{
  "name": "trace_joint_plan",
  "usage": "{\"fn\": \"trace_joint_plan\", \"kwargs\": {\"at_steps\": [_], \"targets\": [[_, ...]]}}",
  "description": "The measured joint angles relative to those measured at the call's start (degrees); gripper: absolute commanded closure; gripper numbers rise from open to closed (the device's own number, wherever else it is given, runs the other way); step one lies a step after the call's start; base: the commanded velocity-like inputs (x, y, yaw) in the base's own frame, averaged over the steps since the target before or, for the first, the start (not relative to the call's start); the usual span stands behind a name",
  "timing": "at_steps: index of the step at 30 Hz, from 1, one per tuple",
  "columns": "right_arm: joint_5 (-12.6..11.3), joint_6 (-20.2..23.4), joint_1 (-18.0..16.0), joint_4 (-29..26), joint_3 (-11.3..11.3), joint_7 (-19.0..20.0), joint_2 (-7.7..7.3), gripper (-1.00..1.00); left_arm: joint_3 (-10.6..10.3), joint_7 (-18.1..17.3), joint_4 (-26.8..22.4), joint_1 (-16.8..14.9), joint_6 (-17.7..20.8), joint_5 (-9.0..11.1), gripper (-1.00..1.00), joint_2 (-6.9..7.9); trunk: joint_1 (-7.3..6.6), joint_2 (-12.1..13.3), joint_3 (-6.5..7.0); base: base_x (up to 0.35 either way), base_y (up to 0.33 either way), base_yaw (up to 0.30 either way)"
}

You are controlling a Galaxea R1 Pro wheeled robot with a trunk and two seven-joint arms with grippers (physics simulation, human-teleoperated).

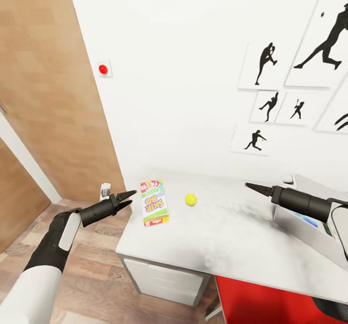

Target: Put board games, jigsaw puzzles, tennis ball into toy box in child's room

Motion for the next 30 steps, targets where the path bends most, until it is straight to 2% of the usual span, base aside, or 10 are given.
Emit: {"fn": "trace_joint_plan", "kwargs": {"at_steps": [11, 30], "targets": [[0.0, 0.0, 0.0, 0.0, 0.0, -2.1, 0.97, -1.0, 0.1, 0.1, 0.1, 0.1, -0.1, -0.1, -1.0, 0.12, 0.0, 0.0, 0.95, 0.0, 0.069, -0.106], [0.0, 0.0, 0.0, 0.0, 0.0, -2.5, 1.38, -1.0, 0.1, 0.1, 0.1, 0.2, -1.1, -0.1, -1.0, 0.64, 0.0, 0.0, 2.62, 0.007, 0.253, -0.092]]}}
